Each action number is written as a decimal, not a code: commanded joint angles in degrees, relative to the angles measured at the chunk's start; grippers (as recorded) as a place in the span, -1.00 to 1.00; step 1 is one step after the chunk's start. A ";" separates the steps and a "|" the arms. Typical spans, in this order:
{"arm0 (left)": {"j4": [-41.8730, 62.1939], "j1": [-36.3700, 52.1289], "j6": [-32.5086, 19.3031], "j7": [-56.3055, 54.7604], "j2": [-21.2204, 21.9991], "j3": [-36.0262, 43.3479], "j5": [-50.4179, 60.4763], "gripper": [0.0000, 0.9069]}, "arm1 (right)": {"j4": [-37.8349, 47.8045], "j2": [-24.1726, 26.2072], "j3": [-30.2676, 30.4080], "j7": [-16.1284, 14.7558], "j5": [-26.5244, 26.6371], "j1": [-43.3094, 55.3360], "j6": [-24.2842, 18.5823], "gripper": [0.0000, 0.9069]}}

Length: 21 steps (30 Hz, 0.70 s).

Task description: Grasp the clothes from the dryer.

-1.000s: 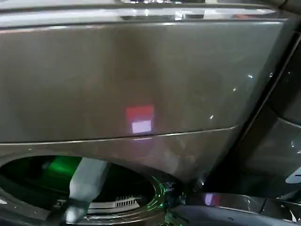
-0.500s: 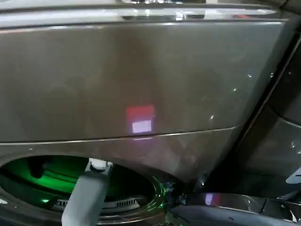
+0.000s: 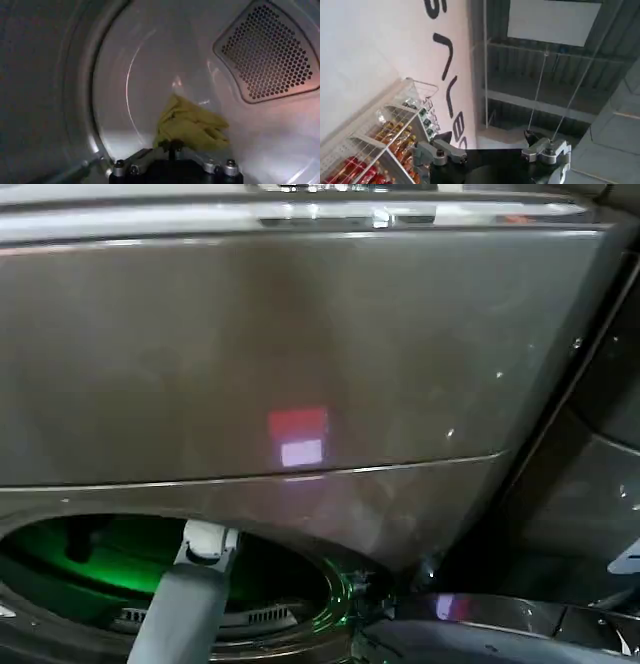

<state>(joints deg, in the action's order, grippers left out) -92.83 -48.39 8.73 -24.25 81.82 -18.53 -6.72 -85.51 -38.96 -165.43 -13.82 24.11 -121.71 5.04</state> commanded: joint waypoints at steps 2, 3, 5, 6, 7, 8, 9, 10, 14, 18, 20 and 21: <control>-1.10 -0.33 -0.25 -0.14 0.34 -0.10 0.38 -1.00 | -0.34 -0.10 -0.31 -0.44 0.10 0.02 0.01 1.00; -1.19 -0.24 -0.21 -0.13 0.33 -0.11 0.38 -1.00 | -0.56 -0.10 -0.25 -0.41 0.11 0.14 0.13 1.00; -1.19 -0.15 -0.27 -0.11 0.31 -0.22 0.37 -1.00 | -0.78 -0.06 -0.16 -0.41 0.11 0.18 0.40 1.00; -1.17 -0.14 -0.26 -0.12 0.30 -0.29 0.32 -1.00 | -0.80 -0.04 -0.22 -0.39 0.10 0.14 0.43 1.00; -1.18 -0.19 -0.31 -0.12 0.31 -0.34 0.34 -1.00 | -0.83 0.03 -0.39 -0.32 0.11 0.05 0.59 1.00; -1.19 -0.22 -0.32 -0.13 0.32 -0.33 0.33 -1.00 | -0.76 0.10 -0.51 -0.31 0.11 0.01 0.65 1.00; -1.27 -0.25 -0.32 -0.12 0.32 -0.30 0.36 -1.00 | -0.74 0.13 -0.60 -0.29 0.06 -0.03 0.72 1.00; -1.29 -0.29 -0.33 -0.07 0.36 -0.30 0.38 -1.00 | -0.75 0.14 -0.62 -0.27 0.06 -0.06 0.76 1.00; -1.51 -0.26 -0.31 -0.08 0.42 -0.28 0.33 -1.00 | -0.91 0.01 -0.61 -0.25 0.04 -0.02 0.92 1.00; -1.55 -0.05 -0.31 -0.04 0.35 -0.24 0.25 -1.00 | -0.80 -0.09 -0.91 -0.27 0.05 -0.18 0.97 1.00; -1.64 -0.01 -0.33 0.01 0.38 -0.21 0.21 -1.00 | -0.86 -0.18 -0.87 -0.30 0.06 -0.18 0.95 1.00; -1.63 -0.01 -0.36 0.03 0.40 -0.22 0.23 -1.00 | -0.87 -0.20 -0.89 -0.30 0.07 -0.19 0.94 1.00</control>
<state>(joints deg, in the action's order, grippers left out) -94.29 -48.42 8.47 -24.31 82.16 -18.81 -6.51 -86.26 -39.04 -166.21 -14.09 24.15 -121.90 5.94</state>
